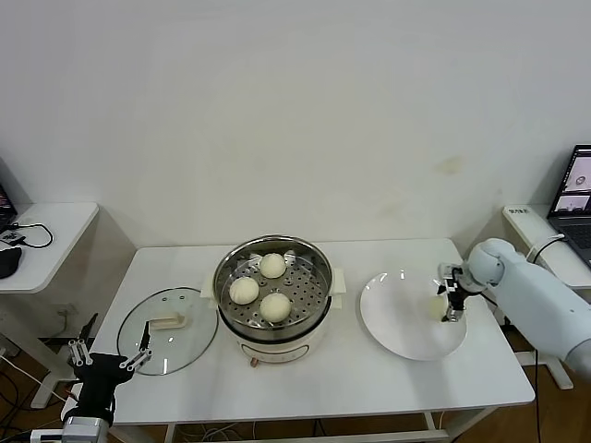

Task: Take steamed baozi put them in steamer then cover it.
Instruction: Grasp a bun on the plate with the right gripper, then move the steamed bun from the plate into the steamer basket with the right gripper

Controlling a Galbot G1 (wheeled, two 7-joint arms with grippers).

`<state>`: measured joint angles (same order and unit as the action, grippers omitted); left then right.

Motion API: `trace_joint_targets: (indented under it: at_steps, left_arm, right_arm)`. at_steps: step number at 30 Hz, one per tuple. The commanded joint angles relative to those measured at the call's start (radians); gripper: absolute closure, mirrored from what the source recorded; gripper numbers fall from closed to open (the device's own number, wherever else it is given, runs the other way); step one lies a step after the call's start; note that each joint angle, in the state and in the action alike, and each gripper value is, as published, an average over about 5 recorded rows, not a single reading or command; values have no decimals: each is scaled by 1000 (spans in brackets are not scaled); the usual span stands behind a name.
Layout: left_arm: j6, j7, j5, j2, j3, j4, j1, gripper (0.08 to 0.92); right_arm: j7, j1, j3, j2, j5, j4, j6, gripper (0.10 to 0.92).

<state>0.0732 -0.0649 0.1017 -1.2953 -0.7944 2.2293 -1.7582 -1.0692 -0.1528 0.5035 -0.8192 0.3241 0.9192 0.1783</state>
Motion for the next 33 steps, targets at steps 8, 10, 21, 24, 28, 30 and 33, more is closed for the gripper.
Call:
trace_joint_targets:
  at_steps: [8, 10, 21, 24, 28, 30, 33]
  left_arm:
    - [-1, 0, 0, -1, 1, 3, 0, 177]
    - [-1, 0, 1, -2, 2, 4, 1, 177]
    - [-2, -1, 0, 0, 7, 5, 8, 177]
    - [-1, -1, 2, -1, 15, 4, 14, 177]
    - [-1, -1, 5, -2, 27, 3, 22, 177]
    - [-1, -1, 5, -3, 28, 2, 24, 177]
    - [-2, -2, 4, -2, 26, -3, 25, 177]
  right_arm:
    - [-26, 46, 28, 9, -10, 4, 10, 379]
    - [-33, 79, 62, 31, -39, 37, 21, 390]
    - [-43, 432, 356, 143, -340, 284, 113, 403]
    - [-27, 578, 462, 115, -440, 343, 141, 400]
    - [-1, 751, 591, 33, -553, 402, 187, 398]
    - [15, 804, 632, -13, -606, 426, 215, 397]
    - [44, 836, 667, -82, -672, 453, 255, 392]
